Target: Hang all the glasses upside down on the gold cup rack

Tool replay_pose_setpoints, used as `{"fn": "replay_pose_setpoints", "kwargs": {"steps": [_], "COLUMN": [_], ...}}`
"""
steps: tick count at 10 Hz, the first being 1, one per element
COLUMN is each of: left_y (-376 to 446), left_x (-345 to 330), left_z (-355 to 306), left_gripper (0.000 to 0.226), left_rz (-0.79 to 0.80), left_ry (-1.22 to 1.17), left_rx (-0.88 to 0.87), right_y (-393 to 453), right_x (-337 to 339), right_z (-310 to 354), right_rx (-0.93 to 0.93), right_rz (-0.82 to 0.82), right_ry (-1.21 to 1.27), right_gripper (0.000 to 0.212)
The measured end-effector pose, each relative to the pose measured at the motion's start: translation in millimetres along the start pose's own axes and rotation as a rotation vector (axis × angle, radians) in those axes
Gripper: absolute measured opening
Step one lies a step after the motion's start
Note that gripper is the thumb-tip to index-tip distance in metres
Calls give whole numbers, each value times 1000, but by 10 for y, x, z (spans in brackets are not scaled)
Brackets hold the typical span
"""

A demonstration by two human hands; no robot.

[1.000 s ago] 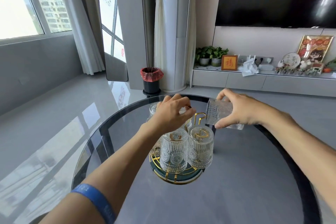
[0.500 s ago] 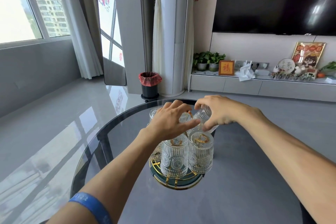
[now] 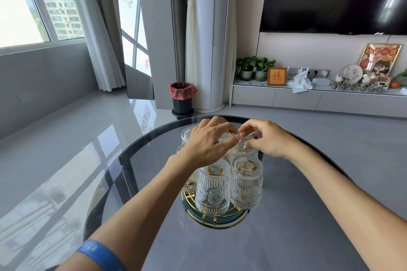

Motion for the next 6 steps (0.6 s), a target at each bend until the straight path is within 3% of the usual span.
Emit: {"fn": "replay_pose_setpoints", "kwargs": {"steps": [2, 4, 6], "left_y": [113, 259, 285], "left_x": [-71, -132, -87], "left_z": [-121, -295, -320], "left_gripper": [21, 23, 31], "left_rz": [47, 77, 77], "left_ry": [-34, -93, -69], "left_rx": [-44, -97, -121], "right_y": [-172, -388, -574], "right_x": [127, 306, 334], "right_z": [-64, -197, -203], "right_rx": [13, -60, -53], "right_rz": [-142, -264, -272], "right_ry": [-90, -106, -50], "right_gripper": [13, 6, 9]}}
Point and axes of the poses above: each hand's wrist, its own y-axis towards the middle knuckle, its own x-axis out of the back of the hand, z = x × y, the point moved 8 cm from there along y, towards the middle knuckle, and after that the axes turned 15 degrees about y, right-handed, at the moved point
